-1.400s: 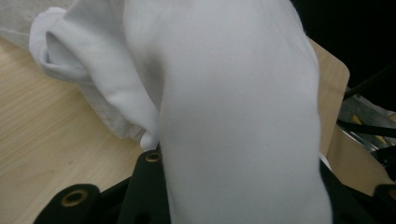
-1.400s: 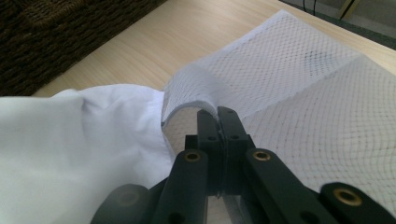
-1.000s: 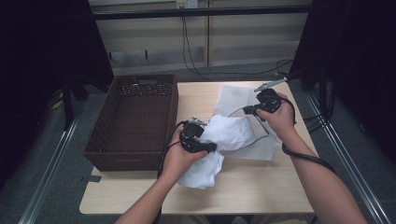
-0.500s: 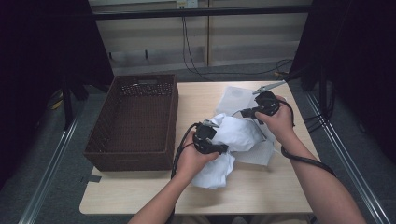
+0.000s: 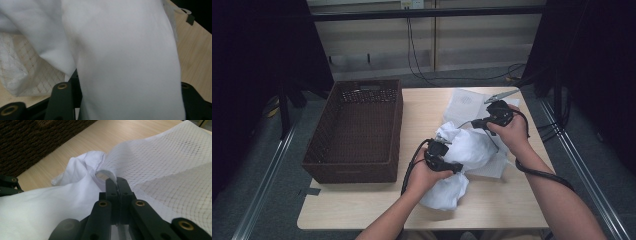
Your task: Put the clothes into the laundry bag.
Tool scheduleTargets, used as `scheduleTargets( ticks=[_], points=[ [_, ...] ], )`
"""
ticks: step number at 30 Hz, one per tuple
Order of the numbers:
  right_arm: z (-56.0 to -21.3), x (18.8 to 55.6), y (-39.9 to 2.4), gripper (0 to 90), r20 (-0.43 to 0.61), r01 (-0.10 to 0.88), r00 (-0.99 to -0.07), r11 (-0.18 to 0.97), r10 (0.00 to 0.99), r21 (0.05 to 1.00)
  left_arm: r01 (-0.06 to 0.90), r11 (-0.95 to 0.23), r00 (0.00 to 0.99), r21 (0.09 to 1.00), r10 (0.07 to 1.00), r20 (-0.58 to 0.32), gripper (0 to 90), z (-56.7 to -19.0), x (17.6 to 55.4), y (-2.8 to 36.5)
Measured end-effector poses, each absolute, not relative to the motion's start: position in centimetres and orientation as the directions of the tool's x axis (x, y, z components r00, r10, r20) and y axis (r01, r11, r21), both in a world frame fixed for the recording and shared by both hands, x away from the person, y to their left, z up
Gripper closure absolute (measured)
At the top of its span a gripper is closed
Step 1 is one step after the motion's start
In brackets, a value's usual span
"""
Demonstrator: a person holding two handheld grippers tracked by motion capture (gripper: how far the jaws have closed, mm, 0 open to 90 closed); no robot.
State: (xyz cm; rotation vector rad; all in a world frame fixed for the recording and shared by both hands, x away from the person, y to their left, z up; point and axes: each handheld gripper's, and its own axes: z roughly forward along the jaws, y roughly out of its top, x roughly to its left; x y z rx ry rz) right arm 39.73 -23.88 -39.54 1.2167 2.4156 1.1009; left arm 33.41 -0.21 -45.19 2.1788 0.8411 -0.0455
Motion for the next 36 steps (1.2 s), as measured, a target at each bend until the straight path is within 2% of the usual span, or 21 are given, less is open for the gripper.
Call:
scheduleTargets(
  ticks=[5,10,13,20,22,24,25,26,27,29,30,32,36],
  points=[
    [-39.6,39.7,-23.7,89.5,0.12,0.589,-0.642,0.386,0.757,0.71,0.569,-0.437,0.772,0.697,0.577,-0.269,15.8,-44.2,34.0,0.0],
    [-39.6,39.7,-23.4,89.5,0.12,0.591,-0.641,0.388,0.758,0.707,0.548,-0.412,0.761,0.728,0.607,-0.229,3.6,-43.6,34.6,-0.9],
    [-39.6,39.7,-23.2,89.5,0.116,0.589,-0.643,0.392,0.757,0.707,0.551,-0.411,0.753,0.726,0.62,-0.221,0.1,-44.3,35.1,-1.7],
    [-39.7,39.7,-22.9,89.5,0.115,0.592,-0.645,0.399,0.755,0.7,0.569,-0.475,0.767,0.671,0.602,-0.224,0.4,-46.0,35.4,-3.2],
    [-39.8,39.7,-22.9,89.5,0.111,0.592,-0.647,0.404,0.755,0.698,0.55,-0.517,0.787,0.655,0.583,-0.201,6.0,-46.1,35.3,-3.7],
    [-39.9,39.7,-22.9,89.4,0.117,0.594,-0.646,0.401,0.754,0.697,0.537,-0.557,0.807,0.633,0.558,-0.193,22.3,-46.4,35.3,-4.1],
    [-39.9,39.7,-22.9,89.5,0.118,0.596,-0.644,0.398,0.756,0.697,0.551,-0.539,0.802,0.636,0.554,-0.225,31.5,-46.7,35.1,-4.4],
    [-39.9,39.7,-22.9,89.4,0.117,0.597,-0.643,0.4,0.757,0.696,0.526,-0.585,0.829,0.618,0.514,-0.22,43.0,-46.8,35.3,-4.2],
    [-39.9,39.6,-23.0,89.5,0.119,0.599,-0.642,0.399,0.758,0.694,0.539,-0.576,0.821,0.615,0.521,-0.232,52.3,-46.9,35.2,-4.2],
    [-40.0,39.6,-23.1,89.5,0.119,0.601,-0.638,0.395,0.761,0.695,0.518,-0.594,0.84,0.616,0.49,-0.234,64.0,-46.7,35.3,-4.0],
    [-40.0,39.6,-23.2,89.5,0.119,0.6,-0.638,0.395,0.76,0.695,0.541,-0.548,0.821,0.637,0.507,-0.262,66.9,-46.7,35.0,-4.1],
    [-40.0,39.7,-23.5,89.5,0.115,0.605,-0.63,0.392,0.768,0.693,0.487,-0.59,0.86,0.644,0.453,-0.235,69.4,-46.3,35.0,-3.7],
    [-39.9,40.0,-23.7,89.4,0.117,0.607,-0.628,0.39,0.769,0.693,0.444,-0.609,0.885,0.657,0.411,-0.217,71.0,-45.5,34.7,-3.5]
  ],
)
